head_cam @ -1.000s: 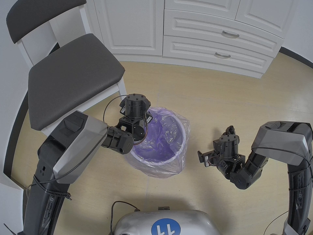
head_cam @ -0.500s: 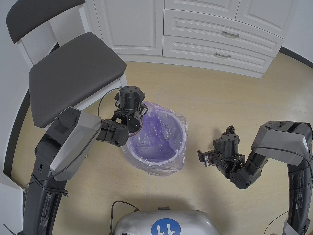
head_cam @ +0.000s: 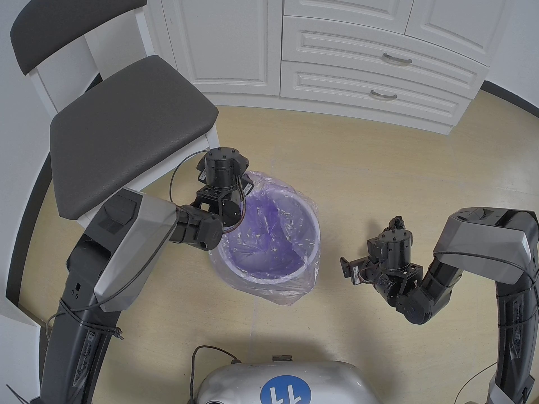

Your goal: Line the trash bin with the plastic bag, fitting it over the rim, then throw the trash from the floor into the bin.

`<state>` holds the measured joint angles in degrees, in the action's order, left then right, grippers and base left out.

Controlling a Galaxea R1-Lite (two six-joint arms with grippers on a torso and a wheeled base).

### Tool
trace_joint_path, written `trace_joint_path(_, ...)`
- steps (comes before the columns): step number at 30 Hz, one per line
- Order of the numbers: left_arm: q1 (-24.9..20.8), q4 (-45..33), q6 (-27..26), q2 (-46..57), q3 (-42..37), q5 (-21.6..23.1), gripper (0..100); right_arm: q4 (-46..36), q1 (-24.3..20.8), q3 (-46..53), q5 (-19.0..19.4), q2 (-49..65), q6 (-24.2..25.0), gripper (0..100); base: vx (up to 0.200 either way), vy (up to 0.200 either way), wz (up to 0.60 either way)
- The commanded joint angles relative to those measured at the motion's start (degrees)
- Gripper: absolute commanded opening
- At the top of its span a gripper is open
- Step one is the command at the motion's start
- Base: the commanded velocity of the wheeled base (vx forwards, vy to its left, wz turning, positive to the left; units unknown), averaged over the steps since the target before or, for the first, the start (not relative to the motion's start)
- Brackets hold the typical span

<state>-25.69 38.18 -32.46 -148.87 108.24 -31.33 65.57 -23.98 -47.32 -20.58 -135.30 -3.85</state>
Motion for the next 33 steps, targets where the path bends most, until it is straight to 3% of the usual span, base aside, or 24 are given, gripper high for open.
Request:
trace_joint_path(1,-0.42,1.02,0.56,0.16,-2.33,0.04,100,0.08,-0.02,0.21,0.01,0.22,-0.01,100,0.000,0.000,0.00)
trace_joint_path(9,-0.59,9.28,1.17,4.29,-16.48,-0.05,100,0.08,-0.02,0.39,0.10,0.83,-0.01,100,0.000,0.000,0.00)
trace_joint_path(14,0.72,13.67,1.26,4.73,-19.73,-1.45,100,0.17,-0.02,0.74,0.10,1.36,-0.01,100,0.000,0.000,0.00)
trace_joint_path(27,1.34,14.91,4.87,12.03,-34.94,-1.54,100,0.08,-0.02,3.55,0.36,6.81,-0.10,100,0.000,0.000,0.00)
trace_joint_path(33,0.55,14.38,8.91,16.51,-43.73,-1.54,100,0.08,-0.02,5.05,0.36,9.71,-0.19,100,0.000,0.000,0.00)
